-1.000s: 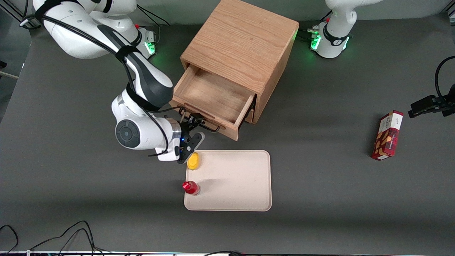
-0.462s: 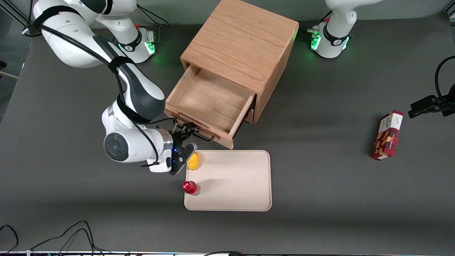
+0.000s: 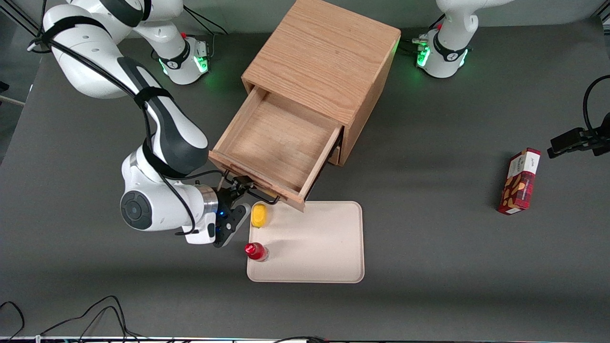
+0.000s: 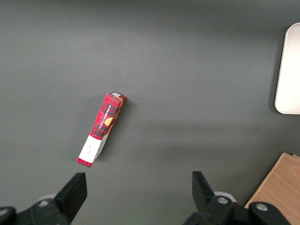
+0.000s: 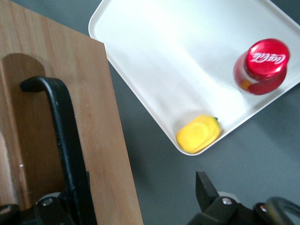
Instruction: Open upper drawer
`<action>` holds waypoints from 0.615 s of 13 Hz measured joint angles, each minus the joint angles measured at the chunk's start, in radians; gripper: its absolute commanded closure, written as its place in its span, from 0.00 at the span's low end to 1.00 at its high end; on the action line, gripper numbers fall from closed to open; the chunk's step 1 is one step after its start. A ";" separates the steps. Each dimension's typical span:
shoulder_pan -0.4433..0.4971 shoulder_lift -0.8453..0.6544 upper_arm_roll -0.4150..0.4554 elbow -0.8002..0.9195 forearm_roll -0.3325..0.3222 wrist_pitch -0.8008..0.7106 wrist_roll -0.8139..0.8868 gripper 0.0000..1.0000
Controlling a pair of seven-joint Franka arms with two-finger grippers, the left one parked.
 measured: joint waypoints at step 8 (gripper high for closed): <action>0.002 0.004 0.012 0.123 0.000 -0.139 -0.002 0.00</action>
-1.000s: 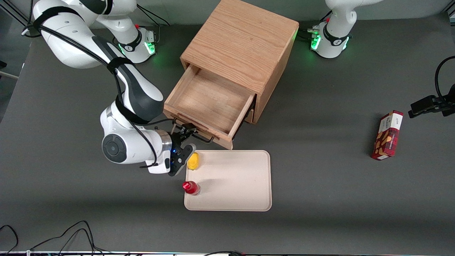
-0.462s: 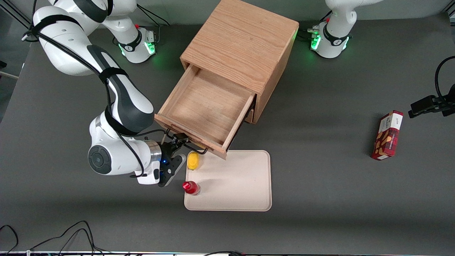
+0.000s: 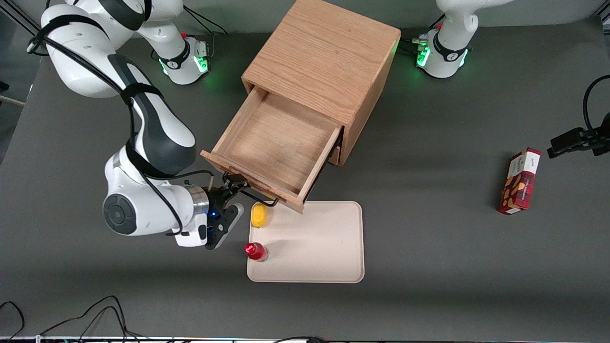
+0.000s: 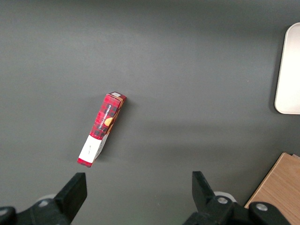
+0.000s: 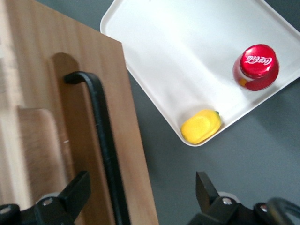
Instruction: Open upper drawer
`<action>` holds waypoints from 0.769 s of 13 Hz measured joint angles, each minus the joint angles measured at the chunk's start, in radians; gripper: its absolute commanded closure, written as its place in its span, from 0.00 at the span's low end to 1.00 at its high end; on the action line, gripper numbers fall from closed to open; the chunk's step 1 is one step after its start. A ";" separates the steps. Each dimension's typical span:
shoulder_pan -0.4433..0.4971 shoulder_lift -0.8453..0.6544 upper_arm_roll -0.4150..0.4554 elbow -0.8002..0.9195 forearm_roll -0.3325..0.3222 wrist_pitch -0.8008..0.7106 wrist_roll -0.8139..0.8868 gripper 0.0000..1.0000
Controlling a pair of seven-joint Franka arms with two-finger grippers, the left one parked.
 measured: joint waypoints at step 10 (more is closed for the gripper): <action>-0.005 -0.397 -0.005 0.010 -0.124 -0.326 0.307 0.00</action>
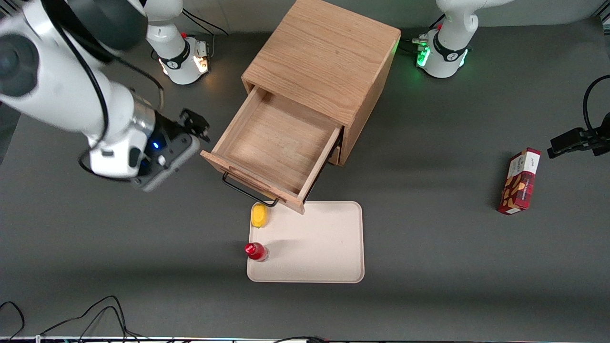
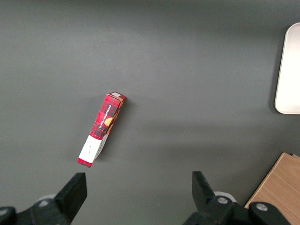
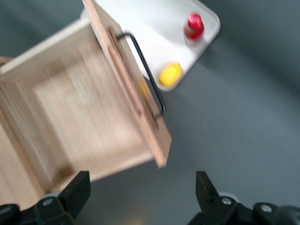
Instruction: Open upper drawer
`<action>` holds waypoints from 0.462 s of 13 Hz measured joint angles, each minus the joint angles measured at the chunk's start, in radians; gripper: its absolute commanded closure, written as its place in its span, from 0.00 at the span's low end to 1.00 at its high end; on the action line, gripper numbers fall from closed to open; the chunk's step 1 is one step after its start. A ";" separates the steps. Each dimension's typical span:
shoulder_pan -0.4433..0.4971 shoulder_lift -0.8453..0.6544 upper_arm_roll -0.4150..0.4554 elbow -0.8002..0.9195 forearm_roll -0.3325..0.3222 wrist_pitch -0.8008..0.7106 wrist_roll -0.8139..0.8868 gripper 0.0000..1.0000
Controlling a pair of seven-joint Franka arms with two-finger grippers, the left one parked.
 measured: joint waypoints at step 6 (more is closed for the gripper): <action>-0.022 -0.247 -0.275 -0.075 -0.018 -0.228 0.104 0.00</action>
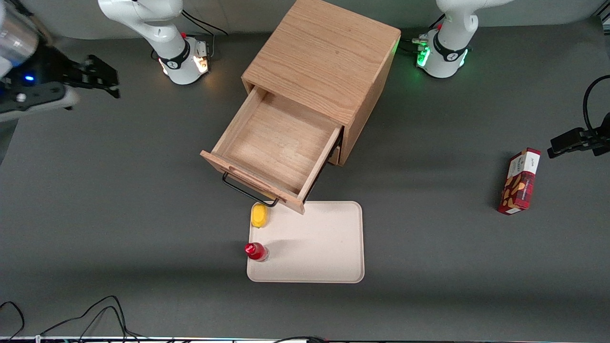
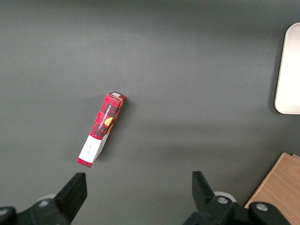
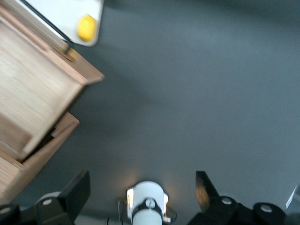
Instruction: Open upper drawer
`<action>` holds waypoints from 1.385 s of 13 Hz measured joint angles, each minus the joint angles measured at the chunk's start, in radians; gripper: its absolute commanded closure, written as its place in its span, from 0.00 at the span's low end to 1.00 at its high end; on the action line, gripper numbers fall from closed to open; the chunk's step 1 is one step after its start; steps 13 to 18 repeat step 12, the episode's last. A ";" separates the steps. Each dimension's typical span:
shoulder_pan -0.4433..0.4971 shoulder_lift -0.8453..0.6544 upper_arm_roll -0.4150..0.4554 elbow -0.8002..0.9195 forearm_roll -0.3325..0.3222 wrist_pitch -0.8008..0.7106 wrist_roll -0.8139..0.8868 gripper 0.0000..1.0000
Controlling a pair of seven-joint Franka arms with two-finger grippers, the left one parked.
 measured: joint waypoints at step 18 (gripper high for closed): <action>-0.001 -0.339 -0.167 -0.694 0.091 0.425 0.212 0.00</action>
